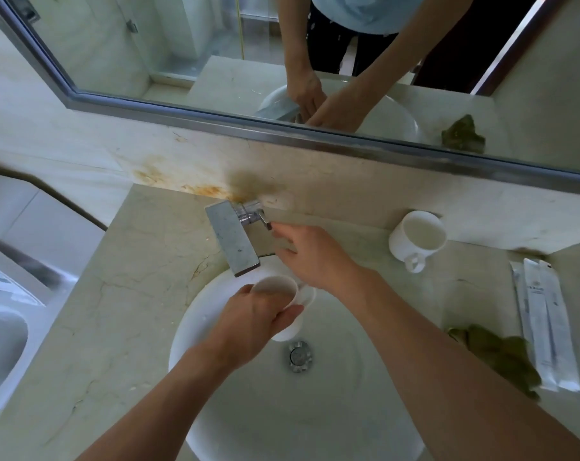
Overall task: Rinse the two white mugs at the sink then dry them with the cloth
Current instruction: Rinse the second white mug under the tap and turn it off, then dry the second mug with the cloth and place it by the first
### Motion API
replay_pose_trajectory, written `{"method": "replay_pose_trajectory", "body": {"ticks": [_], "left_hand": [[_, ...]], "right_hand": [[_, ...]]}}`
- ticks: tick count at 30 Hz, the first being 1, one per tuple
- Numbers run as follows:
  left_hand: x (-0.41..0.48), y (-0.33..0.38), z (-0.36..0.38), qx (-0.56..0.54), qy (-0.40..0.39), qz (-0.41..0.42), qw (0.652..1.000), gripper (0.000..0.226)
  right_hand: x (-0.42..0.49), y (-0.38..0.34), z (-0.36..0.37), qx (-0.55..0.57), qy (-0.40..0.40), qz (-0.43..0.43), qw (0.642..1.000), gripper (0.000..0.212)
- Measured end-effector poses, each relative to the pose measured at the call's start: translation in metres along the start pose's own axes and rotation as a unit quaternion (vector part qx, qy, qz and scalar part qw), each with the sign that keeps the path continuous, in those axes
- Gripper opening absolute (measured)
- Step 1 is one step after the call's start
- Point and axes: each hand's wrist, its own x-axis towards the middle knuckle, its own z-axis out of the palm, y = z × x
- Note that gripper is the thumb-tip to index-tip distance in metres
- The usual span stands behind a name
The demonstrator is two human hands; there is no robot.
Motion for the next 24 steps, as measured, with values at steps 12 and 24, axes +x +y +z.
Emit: {"method": "replay_pose_trajectory", "body": {"ticks": [12,24], "left_hand": [[0.003,0.037,0.004,-0.286,-0.008,-0.221,0.932,0.051],[-0.020,0.083,0.023,-0.732,-0.084,-0.565,0.371,0.059]], "right_hand": [[-0.107,0.055,0.016,0.307,0.010,0.175,0.936,0.021],[-0.133,0.056,0.030,0.429,0.014,0.419,0.800,0.011]]}}
